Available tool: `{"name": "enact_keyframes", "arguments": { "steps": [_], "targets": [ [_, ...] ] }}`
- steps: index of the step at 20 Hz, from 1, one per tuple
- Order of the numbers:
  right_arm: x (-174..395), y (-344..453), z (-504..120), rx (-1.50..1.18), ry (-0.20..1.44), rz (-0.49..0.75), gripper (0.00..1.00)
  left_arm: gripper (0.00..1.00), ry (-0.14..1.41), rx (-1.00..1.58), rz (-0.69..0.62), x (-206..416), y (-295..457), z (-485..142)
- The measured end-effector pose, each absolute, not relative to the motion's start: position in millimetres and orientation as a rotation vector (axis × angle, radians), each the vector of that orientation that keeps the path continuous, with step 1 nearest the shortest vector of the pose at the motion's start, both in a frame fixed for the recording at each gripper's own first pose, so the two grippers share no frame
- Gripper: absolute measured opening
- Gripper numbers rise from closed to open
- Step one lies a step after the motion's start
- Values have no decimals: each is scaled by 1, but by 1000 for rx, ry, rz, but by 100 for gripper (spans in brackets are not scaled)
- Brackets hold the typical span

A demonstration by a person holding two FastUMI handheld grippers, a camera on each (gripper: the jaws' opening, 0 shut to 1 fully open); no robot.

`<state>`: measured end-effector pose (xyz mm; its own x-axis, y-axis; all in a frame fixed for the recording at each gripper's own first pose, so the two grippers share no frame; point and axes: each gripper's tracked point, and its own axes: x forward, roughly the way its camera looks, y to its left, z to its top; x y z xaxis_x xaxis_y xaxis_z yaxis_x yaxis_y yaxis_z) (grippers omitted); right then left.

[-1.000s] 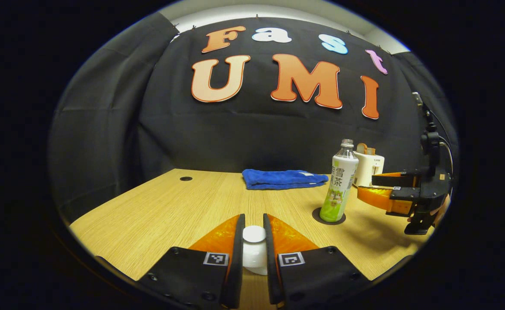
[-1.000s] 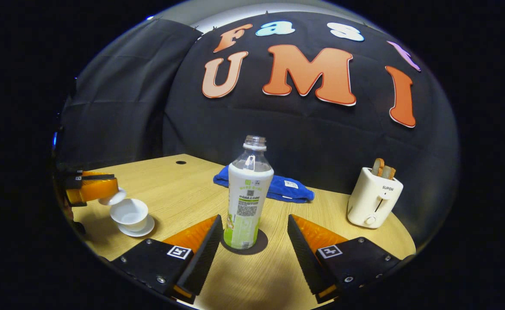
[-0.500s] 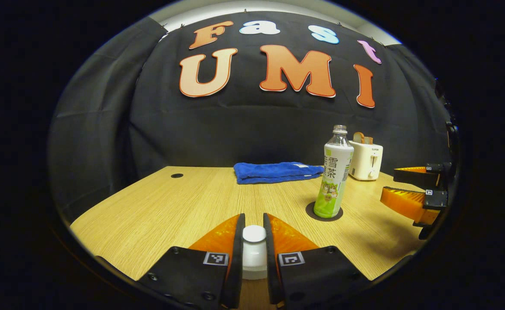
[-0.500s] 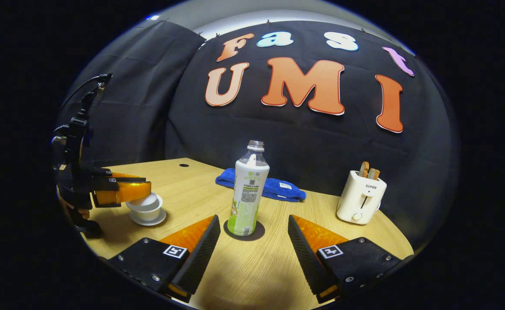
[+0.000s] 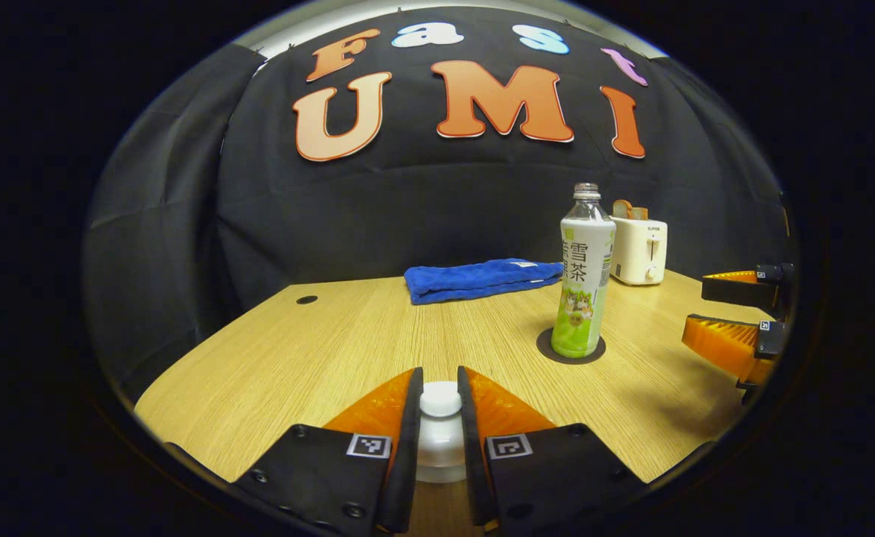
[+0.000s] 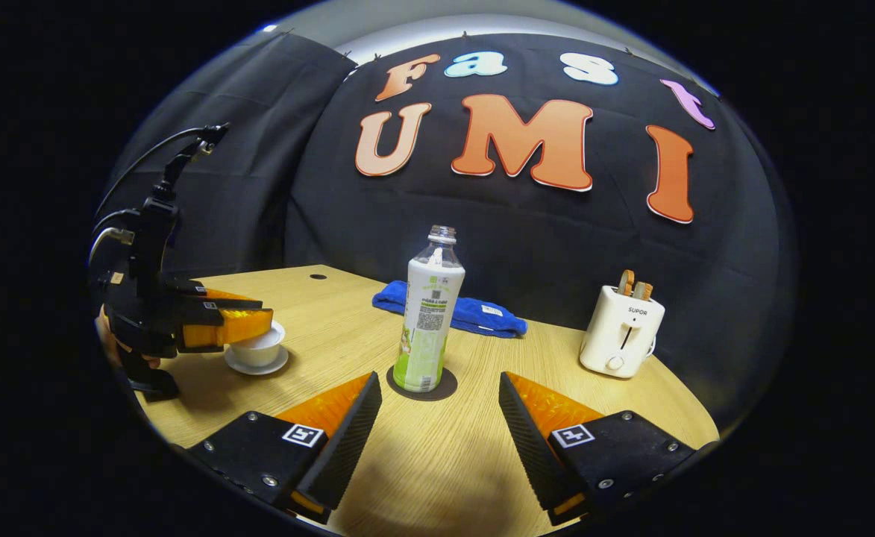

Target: Open the teacup lid with one hand, grasp the water bottle and pour water into the teacup with the other hand; after pouring, place the water bottle on the coaster and then close the teacup lid.

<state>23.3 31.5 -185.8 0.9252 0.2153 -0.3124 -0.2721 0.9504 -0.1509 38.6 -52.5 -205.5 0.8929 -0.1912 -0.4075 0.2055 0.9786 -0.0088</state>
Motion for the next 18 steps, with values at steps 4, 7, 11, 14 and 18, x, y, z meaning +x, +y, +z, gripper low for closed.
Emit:
{"name": "enact_keyframes", "arguments": {
  "steps": [4, 7, 11, 14, 18],
  "targets": [
    [22, 38, -184, -172, 298, 260, 95, 44, 430, 11, -197, 38, -50, -207],
    [20, 41, -182, -171, 299, 261, 95, 71, 396, 7, -201, 38, -55, -192],
    [16, 41, -172, -160, 280, 248, 95, 88, 328, -2, -188, 37, -55, -166],
    [15, 36, -161, -131, 264, 214, 95, 97, 268, -6, -183, 32, -54, -142],
    [11, 32, -137, -113, 215, 167, 95, 94, 206, -10, -205, 22, -58, -107]
  ]
}}
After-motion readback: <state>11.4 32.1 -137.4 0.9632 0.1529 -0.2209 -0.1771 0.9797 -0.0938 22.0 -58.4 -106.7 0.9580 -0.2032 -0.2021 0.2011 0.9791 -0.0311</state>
